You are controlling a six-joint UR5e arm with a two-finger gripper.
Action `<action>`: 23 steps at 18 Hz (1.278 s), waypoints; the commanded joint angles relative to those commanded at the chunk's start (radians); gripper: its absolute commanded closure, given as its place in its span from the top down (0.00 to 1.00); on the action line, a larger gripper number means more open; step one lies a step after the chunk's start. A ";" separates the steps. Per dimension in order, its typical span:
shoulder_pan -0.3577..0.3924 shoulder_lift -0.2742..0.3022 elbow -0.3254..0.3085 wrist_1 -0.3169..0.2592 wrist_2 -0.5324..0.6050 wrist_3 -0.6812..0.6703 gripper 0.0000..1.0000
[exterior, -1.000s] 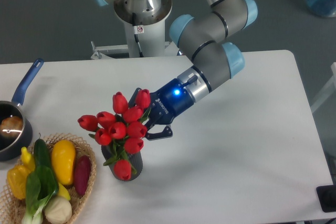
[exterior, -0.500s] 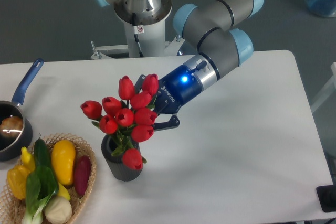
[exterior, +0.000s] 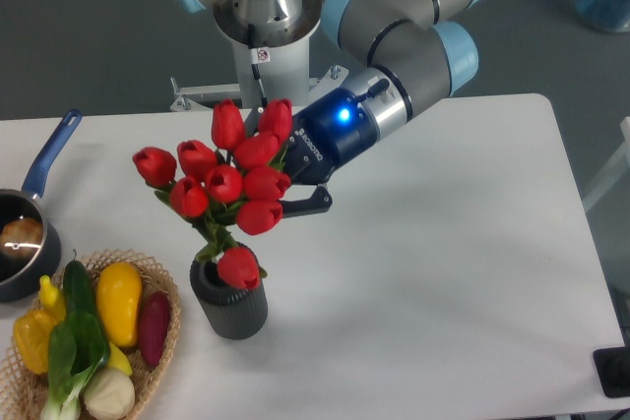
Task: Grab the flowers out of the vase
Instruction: 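Lift the gripped tulips up out of the grey vase, then carry the tulip bunch away from the vase, holding it raised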
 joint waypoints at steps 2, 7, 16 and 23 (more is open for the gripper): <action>0.002 0.005 0.005 0.000 -0.011 -0.002 0.37; 0.041 0.005 0.018 -0.002 -0.028 -0.002 0.37; 0.202 -0.002 0.040 0.009 0.027 0.009 0.37; 0.250 0.000 0.061 0.006 0.354 0.009 0.38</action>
